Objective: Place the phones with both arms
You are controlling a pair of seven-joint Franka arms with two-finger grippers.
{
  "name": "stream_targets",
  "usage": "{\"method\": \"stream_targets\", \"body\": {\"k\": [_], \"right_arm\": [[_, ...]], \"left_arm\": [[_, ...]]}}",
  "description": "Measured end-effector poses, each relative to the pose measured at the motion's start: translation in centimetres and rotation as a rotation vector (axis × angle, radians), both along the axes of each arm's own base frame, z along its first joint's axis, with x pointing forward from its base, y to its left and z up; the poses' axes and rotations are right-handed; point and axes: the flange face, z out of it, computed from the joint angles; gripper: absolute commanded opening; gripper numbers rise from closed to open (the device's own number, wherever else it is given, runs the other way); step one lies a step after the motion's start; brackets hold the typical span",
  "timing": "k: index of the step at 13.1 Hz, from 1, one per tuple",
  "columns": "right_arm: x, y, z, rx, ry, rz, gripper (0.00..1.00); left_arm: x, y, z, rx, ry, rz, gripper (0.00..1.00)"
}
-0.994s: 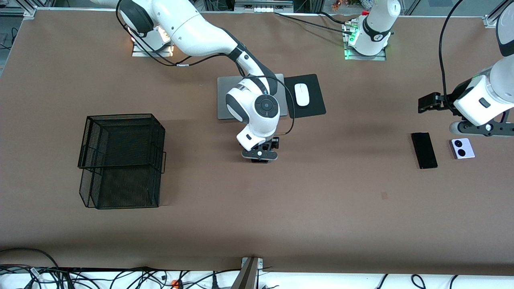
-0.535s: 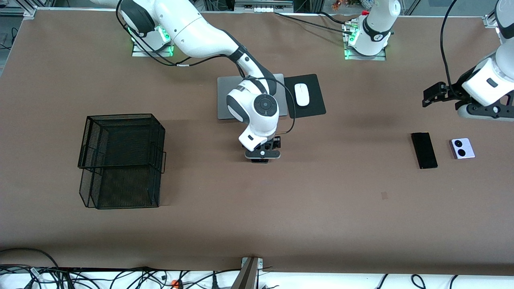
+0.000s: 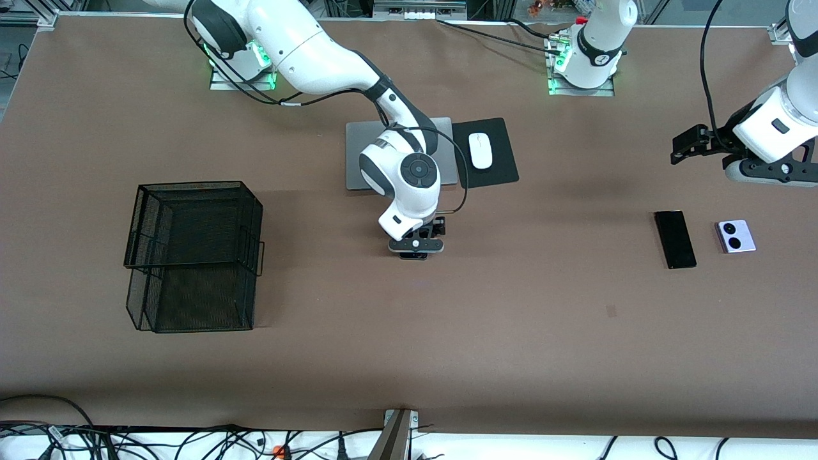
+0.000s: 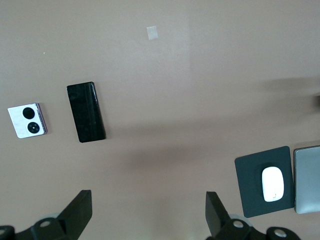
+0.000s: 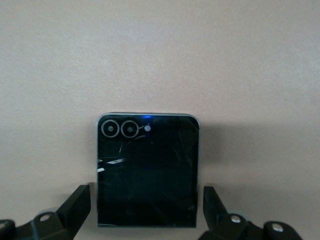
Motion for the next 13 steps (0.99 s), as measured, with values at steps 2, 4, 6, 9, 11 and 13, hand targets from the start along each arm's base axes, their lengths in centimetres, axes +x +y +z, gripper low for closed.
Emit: {"method": "stream_targets", "body": {"k": [2, 4, 6, 9, 11, 13], "right_arm": [[0.0, -0.2, -0.3, 0.002, 0.003, -0.005, 0.81], [0.2, -0.3, -0.3, 0.019, 0.014, -0.023, 0.44], [0.4, -0.3, 0.3, 0.029, 0.015, -0.03, 0.12], [0.5, -0.5, 0.1, 0.028, 0.016, -0.033, 0.05], [0.9, -0.7, 0.8, 0.041, 0.016, -0.046, 0.03], [1.4, -1.2, 3.9, 0.025, 0.049, -0.069, 0.02]], "left_arm": [[-0.1, 0.0, 0.0, 0.0, 0.006, 0.0, 1.0], [-0.1, 0.0, -0.1, 0.0, 0.008, -0.001, 1.0], [-0.1, 0.0, -0.1, 0.0, 0.008, -0.001, 1.0], [-0.1, 0.0, -0.1, 0.0, 0.009, -0.001, 1.0], [-0.2, 0.0, -0.1, 0.0, 0.013, -0.001, 1.0], [-0.3, 0.1, -0.2, -0.001, 0.029, 0.001, 1.0]]}}
